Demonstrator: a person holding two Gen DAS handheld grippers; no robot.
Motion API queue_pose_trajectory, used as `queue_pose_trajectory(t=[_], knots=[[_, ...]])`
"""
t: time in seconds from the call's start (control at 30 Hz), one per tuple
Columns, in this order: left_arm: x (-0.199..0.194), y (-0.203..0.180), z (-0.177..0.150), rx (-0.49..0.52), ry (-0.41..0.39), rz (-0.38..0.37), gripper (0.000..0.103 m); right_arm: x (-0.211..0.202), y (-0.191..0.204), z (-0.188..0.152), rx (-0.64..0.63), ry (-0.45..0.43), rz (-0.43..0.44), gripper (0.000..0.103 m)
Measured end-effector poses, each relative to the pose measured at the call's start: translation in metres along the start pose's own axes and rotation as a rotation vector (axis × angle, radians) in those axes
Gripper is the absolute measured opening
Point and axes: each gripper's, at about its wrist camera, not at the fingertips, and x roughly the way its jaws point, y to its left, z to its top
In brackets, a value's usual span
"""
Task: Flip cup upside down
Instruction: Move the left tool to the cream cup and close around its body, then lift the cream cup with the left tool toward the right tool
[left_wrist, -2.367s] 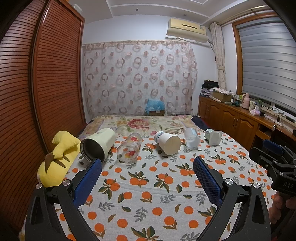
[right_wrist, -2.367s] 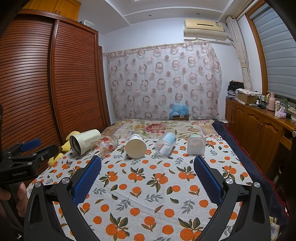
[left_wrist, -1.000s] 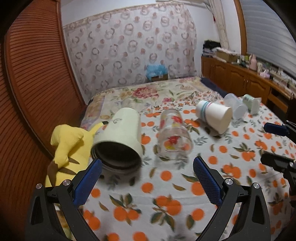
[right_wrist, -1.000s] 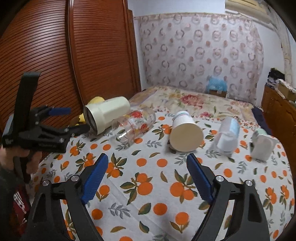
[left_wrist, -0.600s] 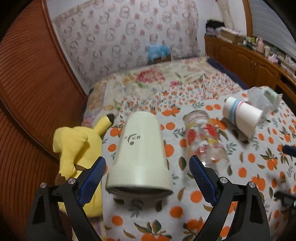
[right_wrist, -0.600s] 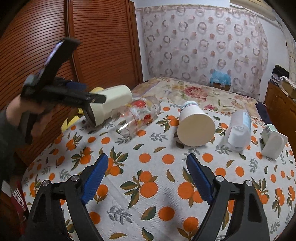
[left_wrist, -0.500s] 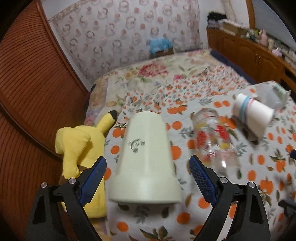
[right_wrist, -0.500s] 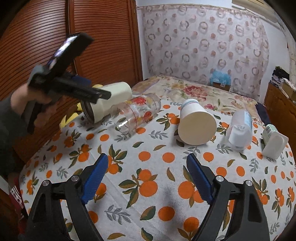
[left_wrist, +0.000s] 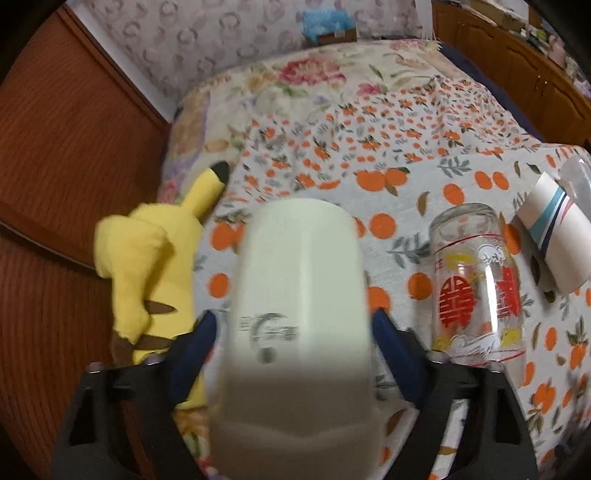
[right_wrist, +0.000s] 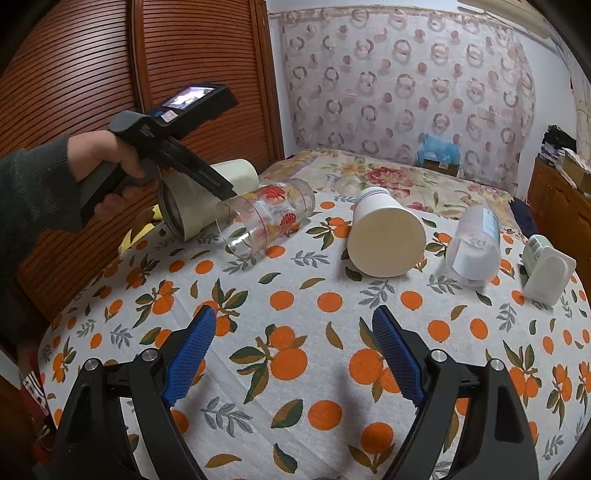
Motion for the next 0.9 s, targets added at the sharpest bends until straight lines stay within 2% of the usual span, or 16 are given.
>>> queue_pose_trajectory(t=[0.1,0.17,0.53,0.73,0.9], knots=[[-0.001,-0.004,0.001,0.004,0.01,0.023,0.076,-0.002,-0.001,0.0,0.003,-0.003,-0.005,0.088],[-0.004,-0.004,-0.002,-0.005,0.004,0.012,0.076,-0.004,-0.003,-0.001,0.01,-0.007,-0.007,0.088],[-0.05,0.006,-0.036,-0.019,-0.101,-0.044,0.075,-0.015,-0.01,0.002,0.04,-0.023,-0.016,0.088],[-0.085,-0.018,-0.061,0.029,-0.177,-0.105,0.075,-0.026,-0.021,0.001,0.055,-0.028,-0.03,0.088],[-0.108,-0.064,-0.082,0.108,-0.224,-0.176,0.075,-0.041,-0.039,-0.006,0.076,-0.024,-0.053,0.088]])
